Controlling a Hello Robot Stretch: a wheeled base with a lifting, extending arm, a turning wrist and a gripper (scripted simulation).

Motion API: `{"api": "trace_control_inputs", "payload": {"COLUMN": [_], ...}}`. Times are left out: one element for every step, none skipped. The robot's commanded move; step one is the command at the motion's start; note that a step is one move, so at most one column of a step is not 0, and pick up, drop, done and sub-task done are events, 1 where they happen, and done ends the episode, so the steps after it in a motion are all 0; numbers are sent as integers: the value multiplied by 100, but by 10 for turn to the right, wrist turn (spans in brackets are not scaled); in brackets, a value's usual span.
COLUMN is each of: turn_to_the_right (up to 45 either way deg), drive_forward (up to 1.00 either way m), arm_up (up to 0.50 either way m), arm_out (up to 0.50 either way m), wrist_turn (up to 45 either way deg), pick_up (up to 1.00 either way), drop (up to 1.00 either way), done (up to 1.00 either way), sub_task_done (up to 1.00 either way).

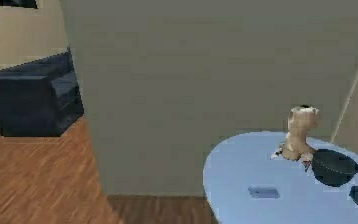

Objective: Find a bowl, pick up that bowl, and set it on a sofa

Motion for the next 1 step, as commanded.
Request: {"api": "trace_control_inputs", "payload": {"turn_to_the_right": [450], "drive_forward": [0], "arm_up": [0], "arm_out": [0], "wrist_turn": [0], "pick_up": [0], "drop": [0], "done": [0], "sub_task_done": [0]}}
